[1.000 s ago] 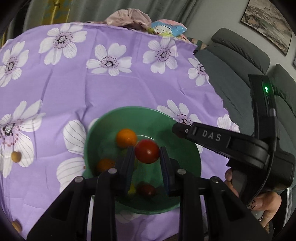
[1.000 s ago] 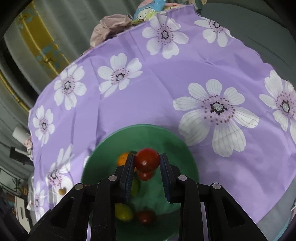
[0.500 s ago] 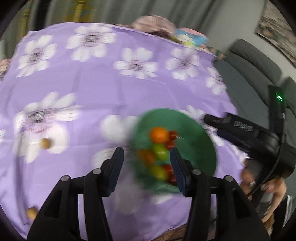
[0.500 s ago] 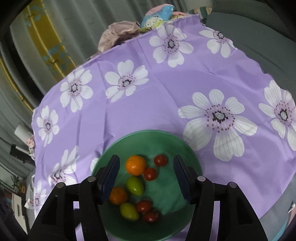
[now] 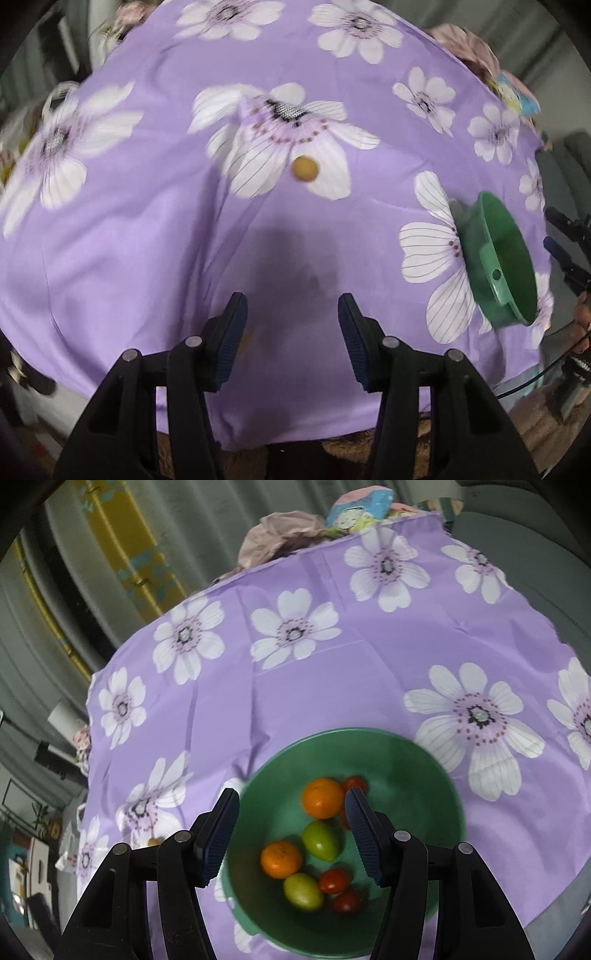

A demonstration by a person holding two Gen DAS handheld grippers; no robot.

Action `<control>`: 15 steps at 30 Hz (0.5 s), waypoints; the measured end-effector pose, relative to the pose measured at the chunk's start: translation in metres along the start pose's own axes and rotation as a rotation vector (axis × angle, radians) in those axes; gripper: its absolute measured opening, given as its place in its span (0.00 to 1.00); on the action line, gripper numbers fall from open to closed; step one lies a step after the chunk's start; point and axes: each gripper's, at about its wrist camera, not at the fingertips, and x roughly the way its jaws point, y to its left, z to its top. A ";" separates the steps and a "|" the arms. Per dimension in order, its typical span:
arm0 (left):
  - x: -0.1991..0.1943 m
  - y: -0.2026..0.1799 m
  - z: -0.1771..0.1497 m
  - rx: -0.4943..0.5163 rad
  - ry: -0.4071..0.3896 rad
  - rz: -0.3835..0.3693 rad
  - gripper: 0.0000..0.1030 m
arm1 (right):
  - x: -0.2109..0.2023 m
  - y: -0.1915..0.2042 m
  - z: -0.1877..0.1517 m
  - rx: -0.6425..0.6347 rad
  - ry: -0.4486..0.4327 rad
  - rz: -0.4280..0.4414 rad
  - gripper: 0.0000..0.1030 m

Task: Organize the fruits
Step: 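Move the right gripper to the brown round fruit and grasp it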

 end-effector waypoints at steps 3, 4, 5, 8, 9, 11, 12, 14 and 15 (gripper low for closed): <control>0.001 0.006 -0.007 -0.006 0.012 0.005 0.48 | 0.005 0.019 -0.004 -0.043 0.020 0.066 0.58; -0.001 0.004 -0.008 -0.002 0.010 0.014 0.48 | 0.006 0.026 -0.005 -0.057 0.029 0.086 0.58; -0.001 0.004 -0.009 0.002 0.008 0.026 0.48 | 0.008 0.033 -0.007 -0.074 0.037 0.104 0.58; 0.004 0.007 -0.009 0.008 0.009 0.080 0.47 | 0.020 0.067 -0.016 -0.156 0.069 0.150 0.58; 0.007 0.008 -0.009 0.009 0.018 0.095 0.45 | 0.025 0.079 -0.019 -0.186 0.082 0.159 0.58; 0.008 0.010 -0.011 0.017 0.018 0.120 0.42 | 0.040 0.104 -0.028 -0.248 0.124 0.181 0.58; 0.008 0.010 -0.012 0.015 0.019 0.126 0.41 | 0.045 0.112 -0.031 -0.267 0.143 0.193 0.58; 0.009 0.013 -0.013 0.013 0.021 0.133 0.39 | 0.069 0.139 -0.039 -0.311 0.210 0.243 0.58; 0.009 0.014 -0.014 0.012 0.028 0.136 0.38 | 0.076 0.145 -0.040 -0.318 0.232 0.254 0.58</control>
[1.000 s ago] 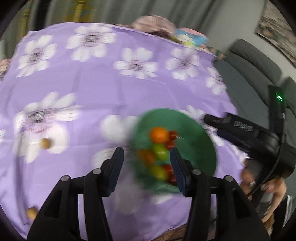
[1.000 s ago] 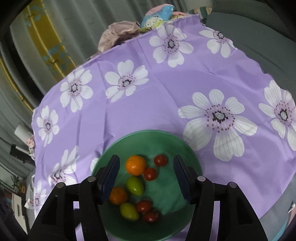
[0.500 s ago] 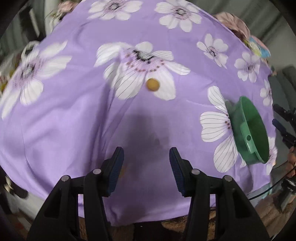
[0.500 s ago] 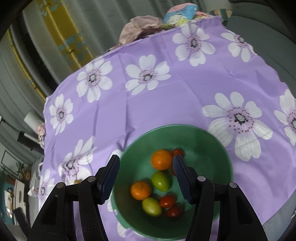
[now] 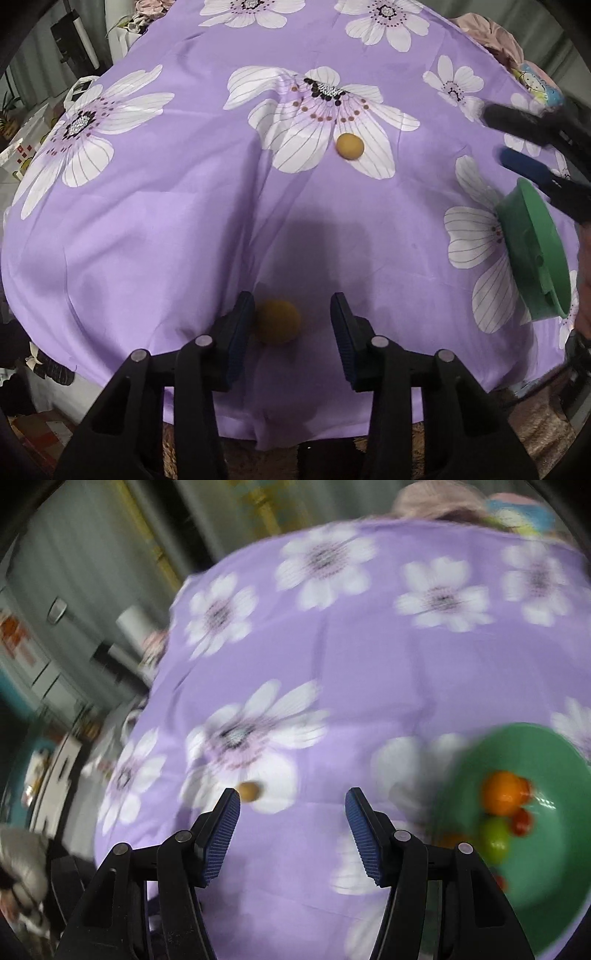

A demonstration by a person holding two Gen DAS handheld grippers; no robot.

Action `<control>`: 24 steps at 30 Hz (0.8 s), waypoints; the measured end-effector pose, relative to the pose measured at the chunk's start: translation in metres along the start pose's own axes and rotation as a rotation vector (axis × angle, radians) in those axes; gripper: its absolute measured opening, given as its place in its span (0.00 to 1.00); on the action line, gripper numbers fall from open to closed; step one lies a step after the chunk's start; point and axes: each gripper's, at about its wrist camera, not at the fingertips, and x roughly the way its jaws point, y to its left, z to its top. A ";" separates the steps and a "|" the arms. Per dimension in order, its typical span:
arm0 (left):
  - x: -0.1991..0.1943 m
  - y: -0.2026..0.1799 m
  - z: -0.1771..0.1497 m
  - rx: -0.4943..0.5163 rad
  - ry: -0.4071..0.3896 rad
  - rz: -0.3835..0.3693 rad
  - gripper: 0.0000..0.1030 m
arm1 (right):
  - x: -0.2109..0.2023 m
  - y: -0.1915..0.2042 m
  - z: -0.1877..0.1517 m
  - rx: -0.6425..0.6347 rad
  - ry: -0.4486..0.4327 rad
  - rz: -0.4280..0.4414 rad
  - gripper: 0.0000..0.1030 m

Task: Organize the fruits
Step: 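Move the right gripper to the brown round fruit and grasp it, then carry the brown fruit into the green bowl and open the right gripper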

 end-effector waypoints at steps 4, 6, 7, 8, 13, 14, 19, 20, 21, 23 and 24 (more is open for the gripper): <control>0.005 0.004 -0.004 0.011 0.023 -0.014 0.29 | 0.054 0.021 0.005 -0.018 0.098 -0.009 0.58; 0.005 0.009 -0.005 -0.003 0.018 -0.022 0.26 | 0.075 0.028 0.005 -0.031 0.132 -0.036 0.53; 0.004 0.011 -0.005 -0.012 0.016 -0.032 0.27 | 0.083 0.030 0.005 -0.029 0.146 -0.039 0.51; 0.004 0.013 -0.005 -0.015 0.010 -0.042 0.27 | 0.091 0.031 0.004 -0.025 0.160 -0.040 0.50; 0.002 0.015 -0.008 -0.001 -0.018 -0.062 0.26 | 0.122 0.038 -0.002 -0.037 0.217 -0.076 0.43; 0.002 0.014 -0.007 -0.003 -0.021 -0.066 0.26 | 0.125 0.040 -0.004 -0.043 0.219 -0.086 0.42; -0.005 0.012 -0.007 -0.009 -0.048 -0.090 0.26 | 0.122 0.043 -0.007 -0.080 0.192 -0.116 0.27; -0.008 0.010 -0.007 -0.007 -0.062 -0.086 0.26 | 0.118 0.040 -0.008 -0.072 0.188 -0.114 0.27; -0.011 0.008 -0.007 0.000 -0.075 -0.083 0.26 | 0.115 0.038 -0.008 -0.065 0.183 -0.112 0.27; -0.016 0.003 -0.003 0.008 -0.098 -0.082 0.26 | 0.108 0.034 -0.006 -0.053 0.171 -0.104 0.27; -0.021 0.000 -0.002 0.012 -0.113 -0.085 0.26 | 0.098 0.032 -0.005 -0.044 0.158 -0.091 0.27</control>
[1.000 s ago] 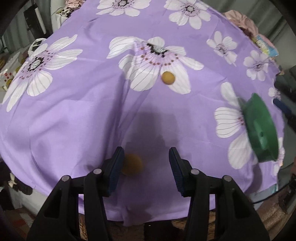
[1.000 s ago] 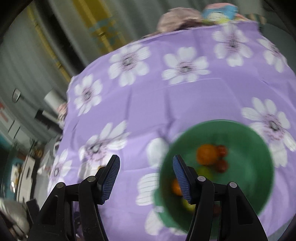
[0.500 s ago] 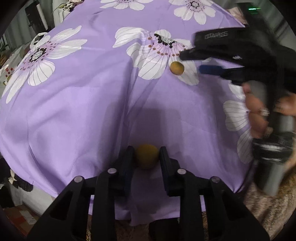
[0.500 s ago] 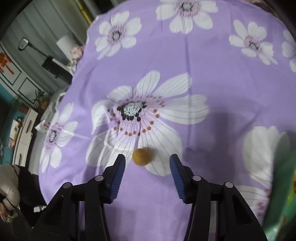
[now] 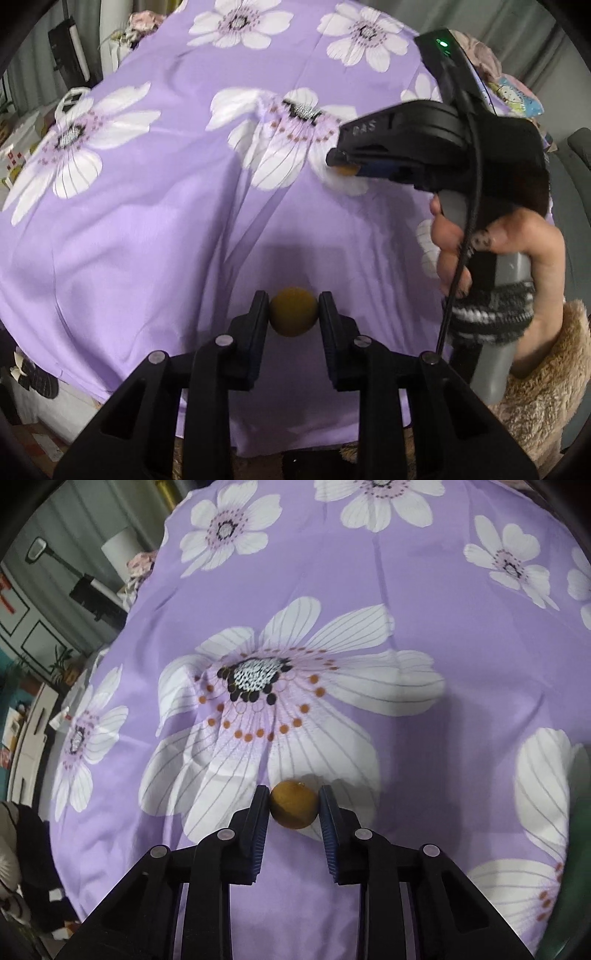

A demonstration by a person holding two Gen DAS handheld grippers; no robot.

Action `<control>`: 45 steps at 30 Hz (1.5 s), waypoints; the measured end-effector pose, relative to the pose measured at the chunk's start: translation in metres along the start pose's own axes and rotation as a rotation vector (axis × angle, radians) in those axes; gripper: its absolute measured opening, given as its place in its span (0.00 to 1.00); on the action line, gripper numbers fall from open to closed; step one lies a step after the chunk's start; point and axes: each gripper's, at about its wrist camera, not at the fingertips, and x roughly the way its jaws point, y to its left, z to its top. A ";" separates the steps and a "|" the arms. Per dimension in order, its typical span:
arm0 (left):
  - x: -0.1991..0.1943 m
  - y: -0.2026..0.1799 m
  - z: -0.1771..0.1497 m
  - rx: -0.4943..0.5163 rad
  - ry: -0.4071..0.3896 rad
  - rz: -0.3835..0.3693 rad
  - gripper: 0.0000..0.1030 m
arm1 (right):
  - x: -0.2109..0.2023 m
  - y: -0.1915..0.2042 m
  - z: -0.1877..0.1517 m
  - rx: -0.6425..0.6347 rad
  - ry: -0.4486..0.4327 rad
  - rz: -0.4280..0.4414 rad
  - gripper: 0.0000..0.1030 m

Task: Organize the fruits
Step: 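Carry the brown fruit into the green bowl and open the right gripper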

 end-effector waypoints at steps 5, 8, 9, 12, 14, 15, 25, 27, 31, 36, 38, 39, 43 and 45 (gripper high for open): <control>-0.016 -0.024 0.008 0.022 -0.071 -0.031 0.26 | -0.051 -0.012 -0.005 0.027 -0.087 0.034 0.28; -0.021 -0.038 0.015 0.040 -0.113 -0.043 0.26 | -0.086 -0.023 -0.012 0.051 -0.159 0.052 0.28; -0.021 -0.043 0.019 0.046 -0.125 -0.048 0.26 | -0.090 -0.024 -0.010 0.058 -0.174 0.056 0.28; -0.029 -0.062 0.026 0.072 -0.166 -0.064 0.26 | -0.121 -0.035 -0.018 0.082 -0.235 0.071 0.28; -0.036 -0.076 0.030 0.094 -0.196 -0.064 0.26 | -0.147 -0.047 -0.027 0.105 -0.294 0.068 0.28; -0.039 -0.083 0.032 0.105 -0.210 -0.066 0.26 | -0.157 -0.051 -0.030 0.117 -0.323 0.063 0.28; -0.046 -0.160 0.053 0.225 -0.295 -0.144 0.27 | -0.210 -0.129 -0.062 0.310 -0.507 -0.075 0.28; -0.043 -0.175 0.055 0.256 -0.295 -0.167 0.27 | -0.208 -0.147 -0.062 0.357 -0.504 -0.076 0.28; -0.031 -0.205 0.056 0.310 -0.285 -0.180 0.27 | -0.205 -0.175 -0.066 0.430 -0.487 -0.052 0.28; -0.002 -0.235 0.056 0.353 -0.225 -0.193 0.27 | -0.201 -0.206 -0.079 0.508 -0.458 -0.021 0.28; 0.008 -0.244 0.056 0.363 -0.195 -0.207 0.27 | -0.199 -0.213 -0.081 0.532 -0.447 -0.036 0.28; 0.013 -0.249 0.054 0.371 -0.180 -0.214 0.27 | -0.198 -0.218 -0.084 0.551 -0.438 -0.039 0.28; 0.033 -0.263 0.049 0.392 -0.130 -0.215 0.27 | -0.192 -0.226 -0.086 0.575 -0.408 -0.037 0.28; 0.042 -0.267 0.047 0.394 -0.107 -0.218 0.27 | -0.190 -0.230 -0.086 0.590 -0.398 -0.059 0.28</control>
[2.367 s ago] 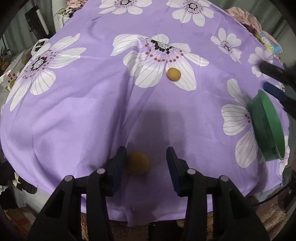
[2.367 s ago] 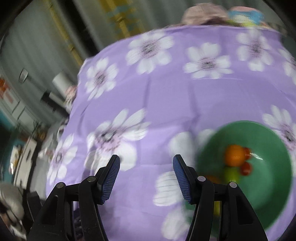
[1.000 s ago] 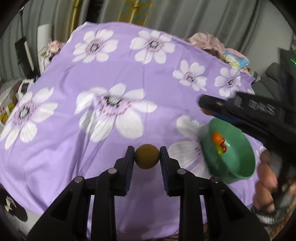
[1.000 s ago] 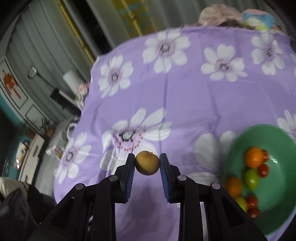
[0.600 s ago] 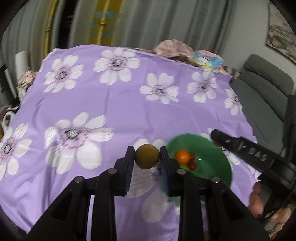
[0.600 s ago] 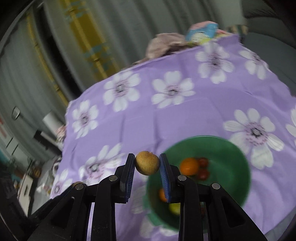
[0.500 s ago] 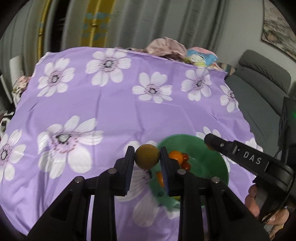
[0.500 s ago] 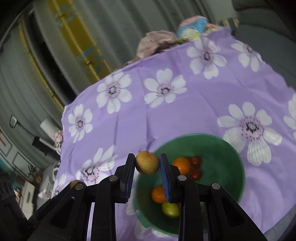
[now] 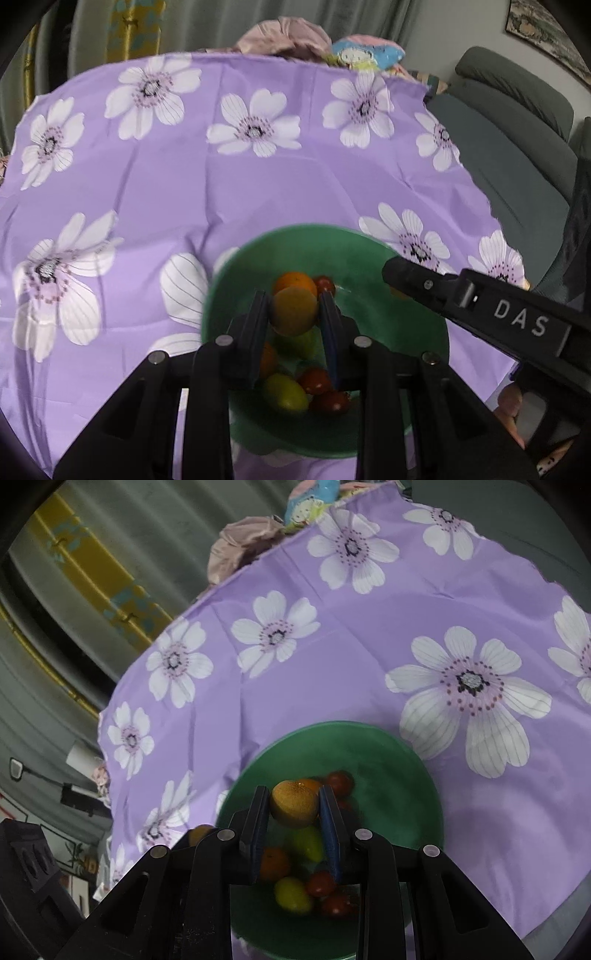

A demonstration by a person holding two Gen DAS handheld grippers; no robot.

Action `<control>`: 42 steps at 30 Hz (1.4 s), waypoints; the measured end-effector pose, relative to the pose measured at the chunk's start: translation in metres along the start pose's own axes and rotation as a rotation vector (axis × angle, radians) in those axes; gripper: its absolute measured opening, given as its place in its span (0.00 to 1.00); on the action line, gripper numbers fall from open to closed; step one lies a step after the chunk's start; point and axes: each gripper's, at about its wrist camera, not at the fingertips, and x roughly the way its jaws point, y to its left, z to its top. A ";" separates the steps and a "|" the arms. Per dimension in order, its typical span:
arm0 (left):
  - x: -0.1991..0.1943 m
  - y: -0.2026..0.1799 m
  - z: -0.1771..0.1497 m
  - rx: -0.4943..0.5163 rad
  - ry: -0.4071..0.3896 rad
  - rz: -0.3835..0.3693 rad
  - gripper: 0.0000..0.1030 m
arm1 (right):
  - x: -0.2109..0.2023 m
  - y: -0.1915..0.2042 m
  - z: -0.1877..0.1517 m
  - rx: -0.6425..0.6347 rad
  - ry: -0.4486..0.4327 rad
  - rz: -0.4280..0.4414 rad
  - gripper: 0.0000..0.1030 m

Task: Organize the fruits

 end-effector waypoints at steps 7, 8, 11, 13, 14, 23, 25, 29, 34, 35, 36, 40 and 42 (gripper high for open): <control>0.025 -0.002 -0.008 0.000 0.079 -0.018 0.27 | 0.012 -0.012 0.001 0.021 0.029 -0.095 0.28; 0.027 -0.002 -0.009 -0.004 0.085 -0.019 0.27 | 0.013 -0.013 0.001 0.022 0.034 -0.102 0.28; 0.030 -0.002 -0.010 -0.002 0.090 -0.016 0.27 | 0.014 -0.014 0.000 0.016 0.036 -0.136 0.28; 0.031 -0.002 -0.010 -0.004 0.093 -0.007 0.27 | 0.015 -0.015 0.001 0.016 0.038 -0.132 0.28; 0.031 -0.002 -0.009 -0.005 0.092 -0.005 0.27 | 0.016 -0.015 0.002 0.017 0.043 -0.115 0.28; 0.017 0.005 -0.004 -0.071 0.071 -0.027 0.32 | 0.008 -0.009 0.001 -0.021 0.045 -0.059 0.28; 0.008 0.005 -0.001 -0.075 0.040 -0.022 0.45 | 0.001 -0.005 0.000 -0.031 0.030 -0.059 0.30; -0.010 0.003 0.003 -0.061 -0.010 -0.015 0.57 | -0.010 -0.002 0.000 -0.034 -0.011 -0.047 0.50; -0.033 0.002 0.005 -0.033 -0.085 0.053 0.71 | -0.023 -0.001 0.001 -0.038 -0.060 -0.090 0.52; -0.036 0.004 0.005 -0.036 -0.092 0.054 0.71 | -0.024 -0.001 0.002 -0.038 -0.066 -0.096 0.53; -0.040 0.005 0.006 -0.041 -0.100 0.052 0.71 | -0.026 -0.001 0.002 -0.038 -0.073 -0.100 0.54; -0.046 0.009 0.007 -0.048 -0.107 0.049 0.71 | -0.030 0.000 0.003 -0.043 -0.095 -0.087 0.64; -0.048 0.011 0.007 -0.051 -0.110 0.039 0.71 | -0.030 0.001 0.003 -0.050 -0.101 -0.090 0.64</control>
